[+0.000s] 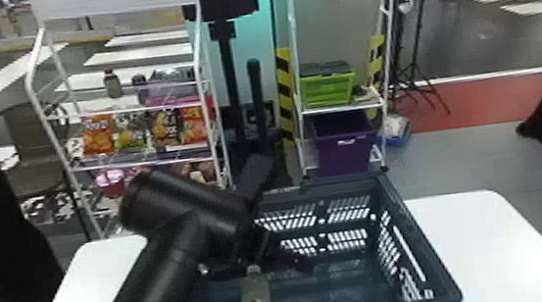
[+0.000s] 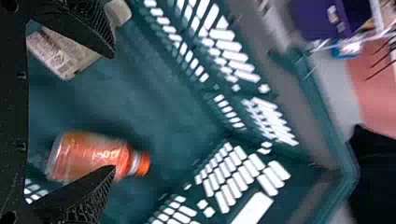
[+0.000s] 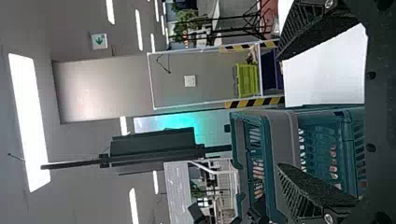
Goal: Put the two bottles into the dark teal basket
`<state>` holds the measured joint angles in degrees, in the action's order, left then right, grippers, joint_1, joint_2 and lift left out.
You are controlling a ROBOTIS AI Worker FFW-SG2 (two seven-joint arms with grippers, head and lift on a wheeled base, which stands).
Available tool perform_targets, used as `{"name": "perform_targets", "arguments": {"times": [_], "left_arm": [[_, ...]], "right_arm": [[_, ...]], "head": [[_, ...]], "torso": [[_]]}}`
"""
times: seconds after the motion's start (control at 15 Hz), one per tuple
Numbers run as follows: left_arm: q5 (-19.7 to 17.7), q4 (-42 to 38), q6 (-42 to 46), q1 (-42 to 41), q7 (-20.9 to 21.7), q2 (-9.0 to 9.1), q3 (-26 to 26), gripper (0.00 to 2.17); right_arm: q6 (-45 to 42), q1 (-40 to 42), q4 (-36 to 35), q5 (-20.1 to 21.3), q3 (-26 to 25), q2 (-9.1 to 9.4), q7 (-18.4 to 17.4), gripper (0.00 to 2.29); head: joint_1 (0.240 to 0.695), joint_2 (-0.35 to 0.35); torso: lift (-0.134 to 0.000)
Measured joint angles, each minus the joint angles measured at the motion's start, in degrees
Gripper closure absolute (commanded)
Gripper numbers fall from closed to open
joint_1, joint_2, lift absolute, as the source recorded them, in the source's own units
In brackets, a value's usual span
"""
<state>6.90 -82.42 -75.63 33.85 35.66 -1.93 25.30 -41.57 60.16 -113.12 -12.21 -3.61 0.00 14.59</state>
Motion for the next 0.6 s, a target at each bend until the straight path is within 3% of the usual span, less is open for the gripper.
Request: {"name": "perform_targets", "arguments": {"times": [0.27,0.6], "left_arm": [[-3.4,-15.4,-0.4,-8.0,-4.7,-0.46,-12.0,0.07],[-12.5,-34.8,-2.6,-20.1,-10.9,-0.66,-24.2,0.1]], "right_arm": [[4.4,0.3,-2.3,0.2,0.0,0.0,0.0,0.06],[8.3,0.6,-4.9,0.2,-0.8,0.0,0.0,0.06]], "head": [[0.499,0.0],[0.499,0.0]], "torso": [[0.0],[0.0]]}}
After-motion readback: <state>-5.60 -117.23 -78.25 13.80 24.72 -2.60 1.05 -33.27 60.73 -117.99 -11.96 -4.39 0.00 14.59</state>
